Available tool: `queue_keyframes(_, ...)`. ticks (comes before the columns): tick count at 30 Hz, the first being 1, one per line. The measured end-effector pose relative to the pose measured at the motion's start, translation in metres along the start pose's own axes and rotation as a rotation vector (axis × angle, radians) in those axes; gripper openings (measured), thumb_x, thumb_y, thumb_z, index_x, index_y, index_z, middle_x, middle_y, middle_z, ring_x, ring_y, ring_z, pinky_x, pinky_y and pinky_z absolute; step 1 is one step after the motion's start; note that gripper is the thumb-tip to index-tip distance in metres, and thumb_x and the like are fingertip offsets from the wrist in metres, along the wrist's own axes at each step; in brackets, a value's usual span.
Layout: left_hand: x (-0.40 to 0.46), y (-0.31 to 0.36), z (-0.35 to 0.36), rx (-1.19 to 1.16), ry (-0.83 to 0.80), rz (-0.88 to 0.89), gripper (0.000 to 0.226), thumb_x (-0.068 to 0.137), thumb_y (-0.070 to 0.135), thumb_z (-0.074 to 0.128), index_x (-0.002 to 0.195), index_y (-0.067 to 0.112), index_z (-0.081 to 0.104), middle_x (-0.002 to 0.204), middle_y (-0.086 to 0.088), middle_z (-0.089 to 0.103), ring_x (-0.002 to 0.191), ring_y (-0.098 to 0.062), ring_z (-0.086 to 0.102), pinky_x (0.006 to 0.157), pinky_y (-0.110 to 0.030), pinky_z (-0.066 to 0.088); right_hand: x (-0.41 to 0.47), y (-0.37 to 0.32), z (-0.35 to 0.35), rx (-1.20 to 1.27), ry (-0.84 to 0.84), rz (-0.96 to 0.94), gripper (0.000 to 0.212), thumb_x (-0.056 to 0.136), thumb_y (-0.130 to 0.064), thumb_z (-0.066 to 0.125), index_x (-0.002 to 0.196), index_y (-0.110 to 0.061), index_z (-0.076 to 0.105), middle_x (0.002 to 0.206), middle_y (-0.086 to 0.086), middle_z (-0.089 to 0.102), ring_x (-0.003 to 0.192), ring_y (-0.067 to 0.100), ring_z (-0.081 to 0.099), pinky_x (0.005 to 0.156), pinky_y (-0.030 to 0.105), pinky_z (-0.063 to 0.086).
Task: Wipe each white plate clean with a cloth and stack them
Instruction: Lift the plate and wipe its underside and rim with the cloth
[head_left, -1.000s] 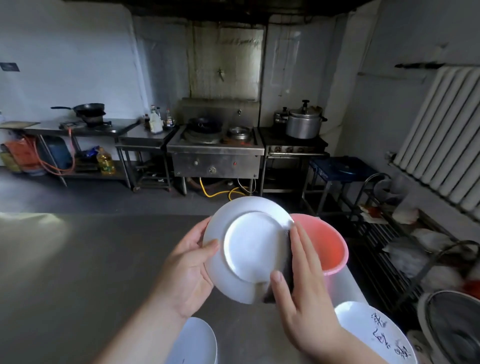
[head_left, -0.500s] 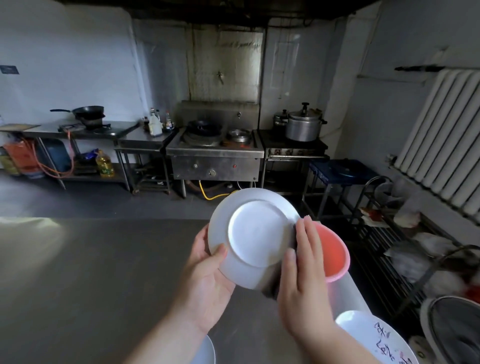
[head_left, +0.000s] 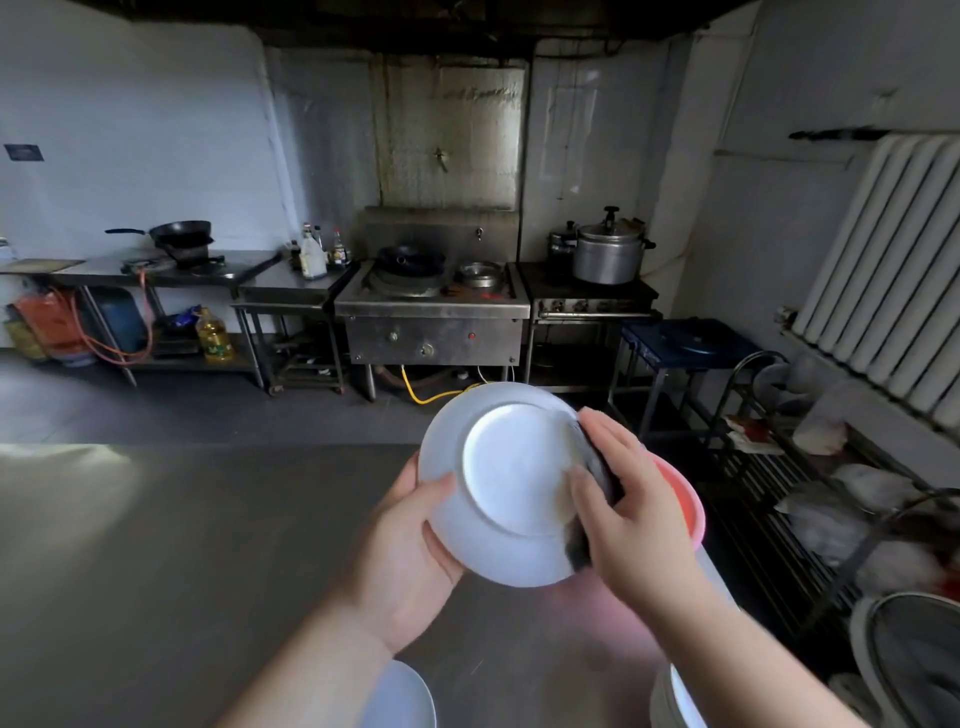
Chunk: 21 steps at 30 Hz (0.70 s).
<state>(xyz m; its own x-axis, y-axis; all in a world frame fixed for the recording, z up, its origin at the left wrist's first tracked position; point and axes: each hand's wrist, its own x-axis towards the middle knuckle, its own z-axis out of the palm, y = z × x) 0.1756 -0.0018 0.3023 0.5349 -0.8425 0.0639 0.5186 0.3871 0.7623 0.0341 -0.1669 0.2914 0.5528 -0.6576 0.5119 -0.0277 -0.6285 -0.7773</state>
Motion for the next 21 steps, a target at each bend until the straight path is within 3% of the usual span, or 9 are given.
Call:
queue_keyframes(2,0.004,0.013,-0.004,0.073,-0.007,-0.041,0.043,0.093,0.028,0.065,0.136,0.028,0.068,0.142,-0.013,0.066,0.128,-0.032,0.066,0.094,-0.044,0.061,0.02,-0.005,-0.013,-0.028,-0.143,-0.071,0.048,0.101,-0.023,0.066,0.148,-0.033,0.058,0.15,-0.033,0.049,0.13,-0.015,0.051,0.103,0.005,0.042)
queue_keyframes(4,0.007,0.016,-0.008,0.1,0.001,-0.042,0.044,0.095,0.027,0.063,0.139,0.029,0.066,0.143,-0.012,0.066,0.13,-0.033,0.065,0.098,-0.046,0.059,0.023,-0.007,-0.014,-0.096,-0.184,-0.105,0.052,0.102,-0.035,0.063,0.153,-0.031,0.052,0.157,-0.029,0.043,0.143,-0.011,0.039,0.117,0.012,0.033)
queue_keyframes(7,0.008,0.007,-0.012,0.041,0.052,0.018,0.046,0.094,0.025,0.064,0.14,0.027,0.064,0.143,-0.013,0.065,0.132,-0.035,0.063,0.103,-0.051,0.056,-0.015,-0.007,0.011,-0.18,-0.124,-0.075,0.076,0.103,-0.063,0.041,0.167,-0.028,0.021,0.172,-0.021,0.015,0.156,-0.006,0.013,0.126,0.018,0.018)
queue_keyframes(10,0.007,-0.008,-0.012,0.014,0.082,0.065,0.045,0.098,0.022,0.061,0.143,0.027,0.061,0.143,-0.014,0.065,0.131,-0.035,0.063,0.103,-0.054,0.055,-0.058,-0.004,0.036,-0.22,-0.135,-0.048,0.082,0.102,-0.072,0.024,0.165,-0.032,-0.01,0.174,-0.015,-0.014,0.16,0.004,-0.006,0.128,0.04,0.025)
queue_keyframes(12,0.006,-0.013,-0.01,-0.019,0.085,0.073,0.043,0.101,0.019,0.057,0.143,0.026,0.06,0.144,-0.015,0.064,0.131,-0.035,0.063,0.101,-0.052,0.058,-0.048,-0.004,0.034,-0.286,-0.124,-0.044,0.079,0.103,-0.07,0.02,0.166,-0.029,-0.005,0.174,-0.014,-0.013,0.159,0.001,-0.008,0.13,0.033,0.018)
queue_keyframes(16,0.005,-0.016,-0.001,-0.063,0.082,0.105,0.044,0.102,0.017,0.055,0.147,0.022,0.057,0.146,-0.015,0.062,0.132,-0.034,0.062,0.103,-0.047,0.057,0.001,-0.01,0.012,-0.263,-0.049,0.025,0.068,0.107,-0.058,0.026,0.167,-0.025,0.025,0.172,-0.018,0.015,0.156,-0.007,0.009,0.118,0.004,0.008)
queue_keyframes(18,0.006,-0.017,0.006,-0.084,0.082,0.113,0.044,0.104,0.017,0.052,0.147,0.022,0.055,0.145,-0.015,0.063,0.133,-0.035,0.062,0.103,-0.05,0.057,-0.003,-0.01,0.016,-0.195,-0.008,0.05,0.068,0.106,-0.059,0.027,0.166,-0.028,0.025,0.173,-0.019,0.014,0.154,-0.011,0.007,0.121,0.009,0.01)
queue_keyframes(20,0.007,-0.02,0.011,-0.101,0.084,0.112,0.045,0.103,0.017,0.051,0.147,0.023,0.055,0.144,-0.014,0.064,0.132,-0.036,0.062,0.102,-0.053,0.057,-0.029,-0.012,0.031,-0.069,0.041,0.09,0.074,0.102,-0.062,0.033,0.167,-0.028,0.02,0.173,-0.02,0.007,0.157,-0.006,0.006,0.128,0.028,0.02)
queue_keyframes(21,0.007,-0.023,0.013,-0.099,0.085,0.112,0.045,0.102,0.017,0.052,0.147,0.023,0.054,0.143,-0.015,0.064,0.131,-0.037,0.062,0.101,-0.055,0.057,-0.043,-0.013,0.039,-0.005,0.07,0.113,0.079,0.1,-0.064,0.038,0.167,-0.028,0.018,0.173,-0.022,0.005,0.158,-0.003,0.007,0.128,0.031,0.023)
